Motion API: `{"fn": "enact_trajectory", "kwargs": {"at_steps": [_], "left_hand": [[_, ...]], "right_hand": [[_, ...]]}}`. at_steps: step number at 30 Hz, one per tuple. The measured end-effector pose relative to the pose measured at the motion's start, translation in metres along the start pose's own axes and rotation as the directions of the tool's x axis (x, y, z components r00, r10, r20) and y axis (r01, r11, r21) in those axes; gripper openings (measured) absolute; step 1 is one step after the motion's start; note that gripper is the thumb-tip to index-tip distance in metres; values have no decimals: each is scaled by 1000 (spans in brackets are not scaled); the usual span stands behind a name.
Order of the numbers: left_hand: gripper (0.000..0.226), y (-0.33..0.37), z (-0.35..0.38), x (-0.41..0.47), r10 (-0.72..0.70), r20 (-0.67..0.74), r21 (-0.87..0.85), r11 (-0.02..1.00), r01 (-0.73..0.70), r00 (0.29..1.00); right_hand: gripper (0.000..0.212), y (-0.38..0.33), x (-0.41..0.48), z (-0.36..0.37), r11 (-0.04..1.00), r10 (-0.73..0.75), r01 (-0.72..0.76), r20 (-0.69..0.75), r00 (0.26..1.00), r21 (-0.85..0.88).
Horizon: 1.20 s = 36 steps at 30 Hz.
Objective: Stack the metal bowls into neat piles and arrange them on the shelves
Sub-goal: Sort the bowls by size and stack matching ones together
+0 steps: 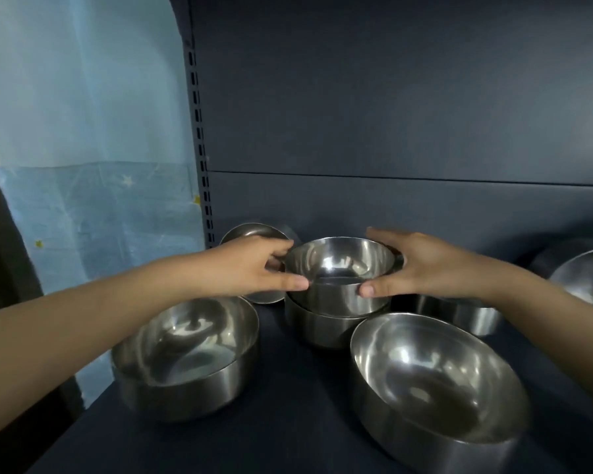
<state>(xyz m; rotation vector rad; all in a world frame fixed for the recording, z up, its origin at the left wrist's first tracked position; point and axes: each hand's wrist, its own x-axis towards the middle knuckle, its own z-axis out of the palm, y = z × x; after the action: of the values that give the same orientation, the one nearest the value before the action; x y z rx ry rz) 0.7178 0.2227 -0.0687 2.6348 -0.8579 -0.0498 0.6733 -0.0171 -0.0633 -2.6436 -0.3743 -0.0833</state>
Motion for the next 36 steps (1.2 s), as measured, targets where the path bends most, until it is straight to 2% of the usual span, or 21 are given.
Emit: {"fn": "enact_trajectory", "kwargs": {"at_steps": [2,6,9,12,14,16,19,22,24,27,29,32,36], "left_hand": [[80,-3,-1,3,42,-37,-106,993,-46,998],[70,-10,0,7,140,-11,-149,979,-140,990],[69,-13,3,9,134,-15,-183,974,-135,991],[57,-14,2,6,150,-5,-219,965,-147,989],[65,-18,-1,5,156,-49,-200,966,-162,987],[56,-21,-6,1,169,-155,-148,970,-192,973],[26,-35,-14,-3,190,-326,-44,976,-215,926],[19,-56,-22,-4,209,-429,69,978,-199,879],[23,-72,-25,-2,197,-456,107,980,-166,868],[43,-96,-25,2,201,-477,169,976,-135,855],[40,-110,-22,6,173,-492,169,980,-101,853],[34,-125,-16,14,95,-540,80,995,-61,836],[43,-137,-3,24,-17,-462,-82,996,-23,887]], "right_hand": [[103,3,-2,6,997,15,-12,-31,999,77],[140,9,-1,15,995,77,-74,-38,996,63],[142,10,-1,15,994,100,-99,-15,995,53],[131,4,-3,8,995,93,-94,38,995,35],[120,-4,-2,3,996,67,-70,53,996,51],[105,-15,3,-2,998,65,-65,5,998,27],[78,-29,19,-6,996,25,-31,-74,997,-83],[50,-41,41,-4,992,-28,18,-80,996,-124],[45,-46,58,0,986,-59,46,-73,996,-160],[46,-53,86,7,977,-74,63,-45,996,-204],[49,-54,105,11,967,-71,65,-16,997,-246],[48,-54,126,15,955,-61,68,35,998,-287],[40,-51,139,18,987,-49,65,104,993,-148]]}}
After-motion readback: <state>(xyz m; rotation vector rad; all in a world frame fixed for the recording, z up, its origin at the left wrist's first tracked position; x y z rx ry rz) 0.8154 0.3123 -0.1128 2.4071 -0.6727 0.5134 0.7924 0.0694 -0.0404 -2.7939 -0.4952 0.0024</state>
